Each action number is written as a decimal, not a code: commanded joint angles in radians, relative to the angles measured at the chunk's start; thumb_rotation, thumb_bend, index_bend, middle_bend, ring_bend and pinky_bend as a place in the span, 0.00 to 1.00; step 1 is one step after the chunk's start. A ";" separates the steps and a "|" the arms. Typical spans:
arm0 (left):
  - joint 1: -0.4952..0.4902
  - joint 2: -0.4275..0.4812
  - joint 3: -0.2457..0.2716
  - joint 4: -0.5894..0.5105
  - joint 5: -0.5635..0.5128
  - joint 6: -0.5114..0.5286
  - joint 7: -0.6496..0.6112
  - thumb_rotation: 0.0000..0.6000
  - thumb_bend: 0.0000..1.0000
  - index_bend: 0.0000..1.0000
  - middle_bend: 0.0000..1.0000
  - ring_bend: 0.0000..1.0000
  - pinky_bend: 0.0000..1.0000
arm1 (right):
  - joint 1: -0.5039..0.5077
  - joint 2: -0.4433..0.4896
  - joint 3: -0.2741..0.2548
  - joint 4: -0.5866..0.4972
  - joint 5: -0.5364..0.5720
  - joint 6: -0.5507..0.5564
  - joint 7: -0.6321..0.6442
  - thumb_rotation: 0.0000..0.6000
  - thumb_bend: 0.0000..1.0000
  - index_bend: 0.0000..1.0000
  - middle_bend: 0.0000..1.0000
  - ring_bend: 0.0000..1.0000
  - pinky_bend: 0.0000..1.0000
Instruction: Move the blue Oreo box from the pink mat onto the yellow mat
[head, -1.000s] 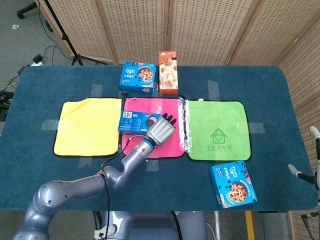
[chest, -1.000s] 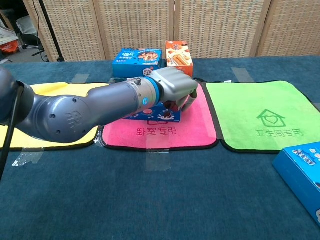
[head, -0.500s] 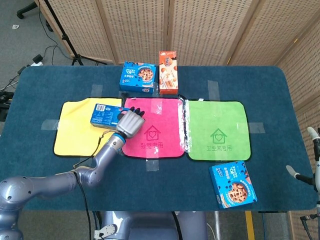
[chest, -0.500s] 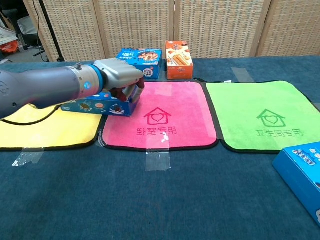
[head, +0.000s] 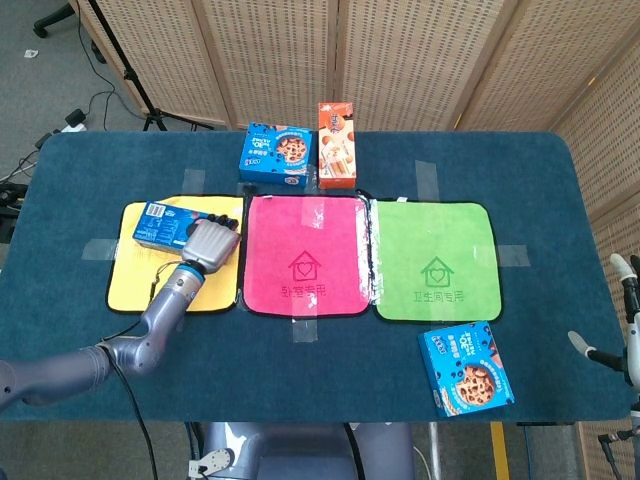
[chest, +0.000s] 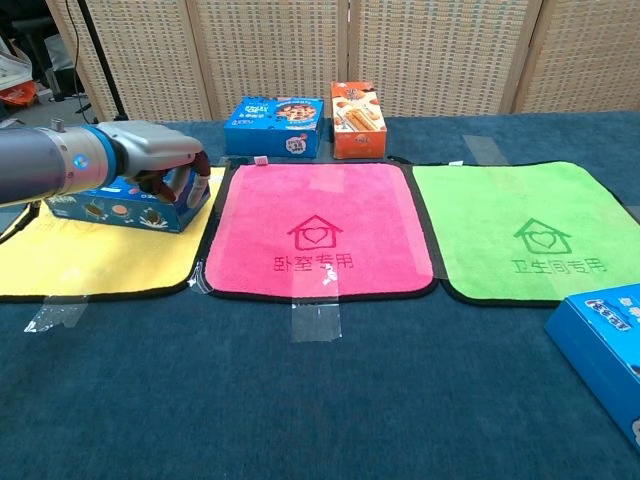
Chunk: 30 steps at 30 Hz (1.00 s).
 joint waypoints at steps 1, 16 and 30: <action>0.034 0.050 0.023 -0.039 0.023 -0.003 -0.049 1.00 1.00 0.55 0.25 0.17 0.22 | -0.001 0.002 -0.001 -0.002 -0.002 0.001 0.003 1.00 0.00 0.00 0.00 0.00 0.00; 0.192 0.194 -0.087 -0.217 0.512 0.250 -0.600 1.00 0.00 0.00 0.00 0.00 0.00 | -0.004 0.003 -0.007 -0.006 -0.014 0.006 0.002 1.00 0.00 0.00 0.00 0.00 0.00; 0.621 0.491 0.073 -0.447 0.544 0.615 -0.786 1.00 0.00 0.00 0.00 0.00 0.00 | -0.008 -0.005 -0.017 0.004 -0.046 0.024 -0.003 1.00 0.00 0.00 0.00 0.00 0.00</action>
